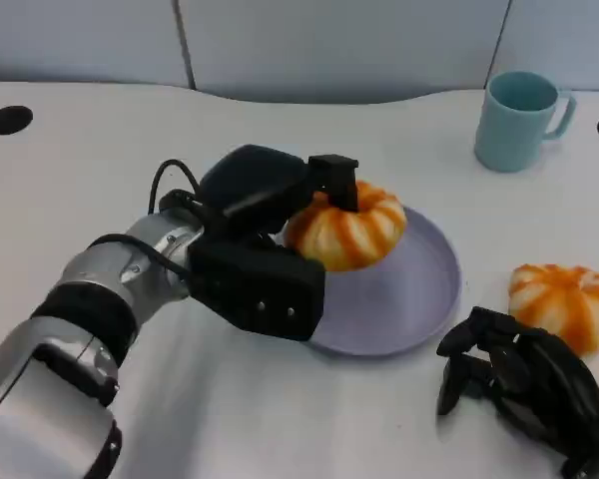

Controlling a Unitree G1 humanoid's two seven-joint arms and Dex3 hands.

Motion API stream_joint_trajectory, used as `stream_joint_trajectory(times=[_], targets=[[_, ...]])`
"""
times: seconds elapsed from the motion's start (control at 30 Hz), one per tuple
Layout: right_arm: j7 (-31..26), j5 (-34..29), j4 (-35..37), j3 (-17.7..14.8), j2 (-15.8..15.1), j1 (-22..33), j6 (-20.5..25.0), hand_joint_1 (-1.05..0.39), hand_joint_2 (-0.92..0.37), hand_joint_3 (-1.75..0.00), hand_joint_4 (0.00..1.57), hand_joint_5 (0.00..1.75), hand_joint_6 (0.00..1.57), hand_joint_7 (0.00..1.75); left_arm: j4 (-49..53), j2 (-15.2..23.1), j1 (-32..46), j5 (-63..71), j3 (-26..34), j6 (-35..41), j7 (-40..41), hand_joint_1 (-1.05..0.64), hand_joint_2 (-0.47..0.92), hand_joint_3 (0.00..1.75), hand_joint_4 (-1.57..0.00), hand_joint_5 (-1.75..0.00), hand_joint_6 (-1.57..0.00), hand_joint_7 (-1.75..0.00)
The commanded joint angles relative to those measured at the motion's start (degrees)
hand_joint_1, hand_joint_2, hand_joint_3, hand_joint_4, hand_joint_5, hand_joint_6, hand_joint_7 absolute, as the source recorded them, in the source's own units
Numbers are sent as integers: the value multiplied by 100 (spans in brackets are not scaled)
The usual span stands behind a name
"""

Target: Grasp the bread from the table and place it into the plate.

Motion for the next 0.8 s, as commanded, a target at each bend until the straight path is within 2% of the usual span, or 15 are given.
stream_joint_trajectory(times=[0.03, 0.6, 0.7, 0.8], targets=[[-30, -19, 82, -4, -33, 142, 127, -48, -92, -22, 67, 156, 71, 112, 0, 67, -110, -39, 25, -20, -53, -24, 48, 128, -95, -175, -78, -175], [-30, -17, 82, -3, -34, 142, 127, -48, -92, -22, 67, 156, 71, 112, 0, 67, -110, -40, 24, -20, -53, -24, 47, 129, -95, -175, -78, -175], [-125, -75, -20, 44, -2, 192, 109, -49, -92, -22, 68, 156, 72, 112, 288, -213, -183, -274, 116, 306, -808, -25, 46, 132, -93, -175, -80, -175], [-150, -81, -53, 59, 1, 208, 118, -50, -92, -21, 68, 156, 72, 112, 303, -247, -194, -341, 143, 373, -979, -26, 45, 134, -92, -175, -80, -175]])
